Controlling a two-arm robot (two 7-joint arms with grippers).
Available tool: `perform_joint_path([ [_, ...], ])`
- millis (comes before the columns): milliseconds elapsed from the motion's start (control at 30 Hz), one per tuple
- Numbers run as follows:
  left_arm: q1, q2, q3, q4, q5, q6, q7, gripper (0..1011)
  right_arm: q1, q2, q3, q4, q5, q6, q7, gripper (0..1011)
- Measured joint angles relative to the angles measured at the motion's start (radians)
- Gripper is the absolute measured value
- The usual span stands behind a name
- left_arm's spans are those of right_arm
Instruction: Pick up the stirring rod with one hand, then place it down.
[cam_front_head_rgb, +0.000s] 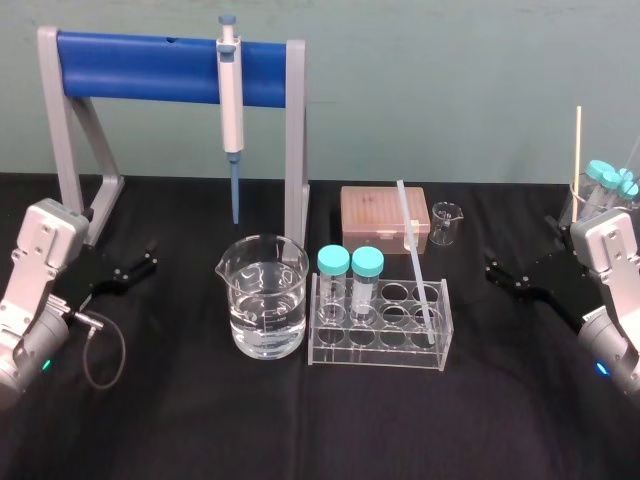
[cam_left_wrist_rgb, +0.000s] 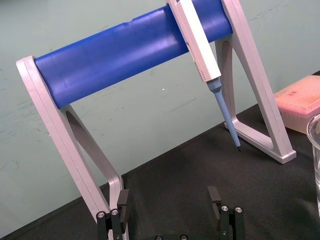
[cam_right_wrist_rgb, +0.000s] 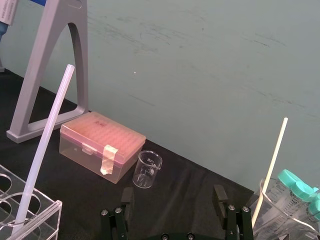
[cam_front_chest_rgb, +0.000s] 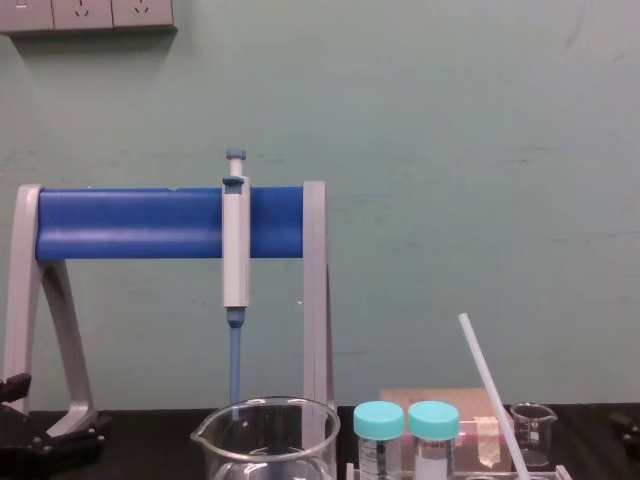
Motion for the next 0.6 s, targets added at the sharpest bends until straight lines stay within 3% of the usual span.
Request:
perform_joint_path([
  [600,0.0,0.0,0.0,0.0,0.0,0.0,0.0,1001,0.0,0.0,0.0,0.0,0.0,0.0,0.0,1004],
])
